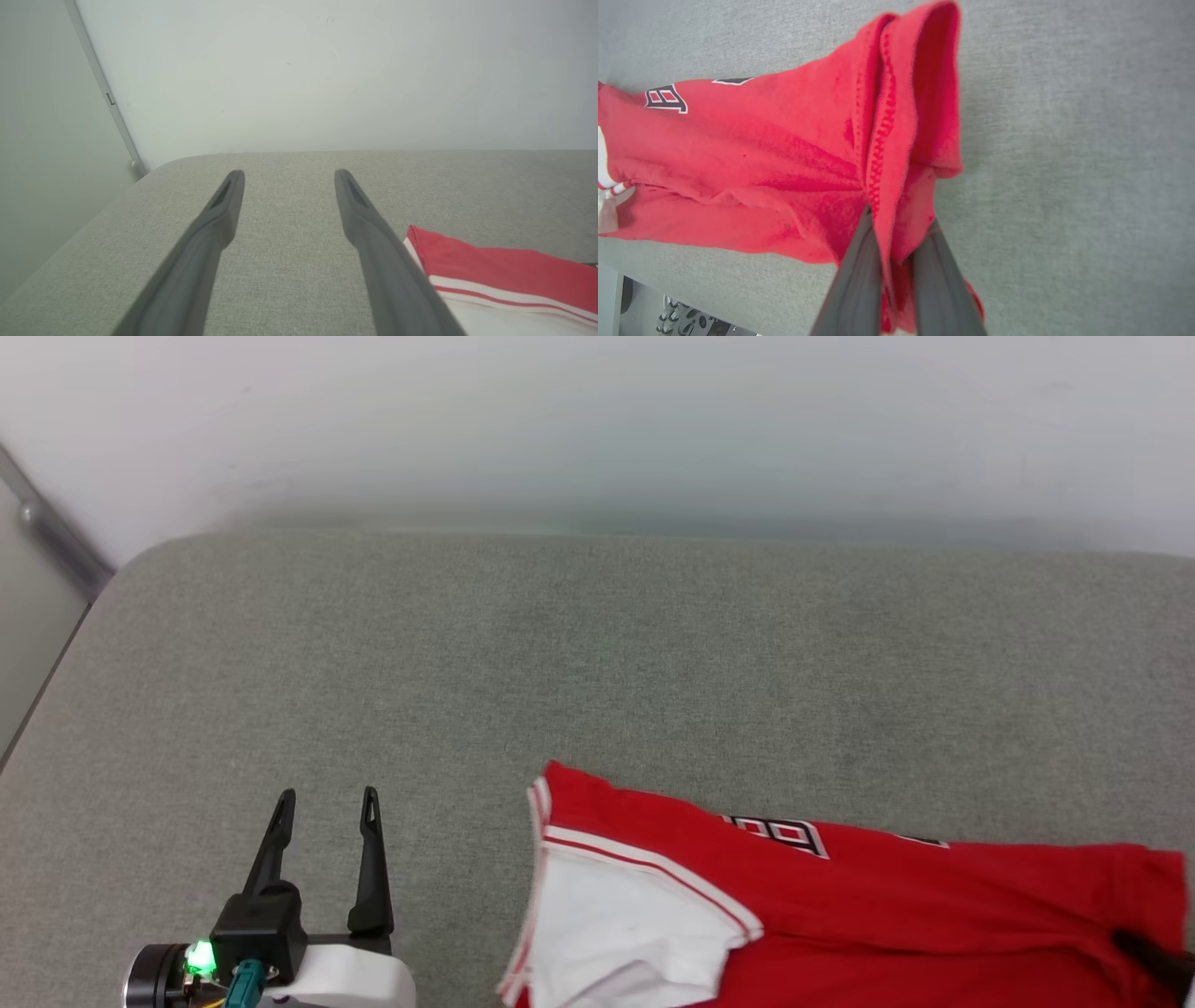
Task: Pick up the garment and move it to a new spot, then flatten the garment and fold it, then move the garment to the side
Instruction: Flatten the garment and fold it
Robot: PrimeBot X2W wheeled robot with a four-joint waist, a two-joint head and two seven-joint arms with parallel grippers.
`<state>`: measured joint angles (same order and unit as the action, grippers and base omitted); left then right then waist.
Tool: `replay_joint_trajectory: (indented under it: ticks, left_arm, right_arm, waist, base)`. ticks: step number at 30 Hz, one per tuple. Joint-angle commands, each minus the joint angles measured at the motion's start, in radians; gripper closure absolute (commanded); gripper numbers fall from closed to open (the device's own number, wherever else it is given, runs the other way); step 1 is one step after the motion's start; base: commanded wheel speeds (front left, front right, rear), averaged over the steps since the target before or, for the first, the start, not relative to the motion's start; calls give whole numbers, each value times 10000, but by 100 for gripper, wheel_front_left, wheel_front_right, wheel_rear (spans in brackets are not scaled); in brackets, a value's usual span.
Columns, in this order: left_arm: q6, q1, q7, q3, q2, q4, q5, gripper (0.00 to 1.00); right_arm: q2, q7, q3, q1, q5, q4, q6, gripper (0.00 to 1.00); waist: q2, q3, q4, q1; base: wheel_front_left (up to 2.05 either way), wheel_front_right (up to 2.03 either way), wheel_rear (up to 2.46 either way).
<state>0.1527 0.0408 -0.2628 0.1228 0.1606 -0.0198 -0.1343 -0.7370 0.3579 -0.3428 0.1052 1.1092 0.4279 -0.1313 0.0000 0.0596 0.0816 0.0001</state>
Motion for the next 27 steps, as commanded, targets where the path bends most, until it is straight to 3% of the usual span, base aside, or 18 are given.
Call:
replay_joint_trajectory:
  ticks: [1, 6, 13, 21, 27]
  left_arm:
    - [-108, 151, -26, -110, -82, 6, 131, 0]
    - [-377, 413, -26, -349, -290, -28, 401, 0]
    - [-634, 592, -26, -567, -472, 6, 629, 0]
    - [-856, 449, -25, -659, -682, 48, 802, 0]
    - [-1011, 120, -26, -544, -837, 76, 899, 0]
  right_arm:
    - [-278, 53, 205, -177, 79, 180, 10, 100]
    - [-740, 430, 516, -564, 36, 182, 9, 100]
    - [-542, 1215, 529, -816, 169, -1649, 6, 100]
    - [427, 2555, 359, -362, -247, -4604, 7, 100]
    - [1561, 3431, -495, 900, -1196, -5069, 6, 100]
  waist:
    - [0, -136, -27, -1]
    - [0, -343, -113, -1]
    - [0, -480, -205, -1]
    - [0, -266, -141, -1]
    - [0, 113, -18, -1]
  base:
    - [0, 0, 0]
    - [0, 0, 0]
    - [0, 0, 0]
    - [0, 0, 0]
    - [0, 0, 0]
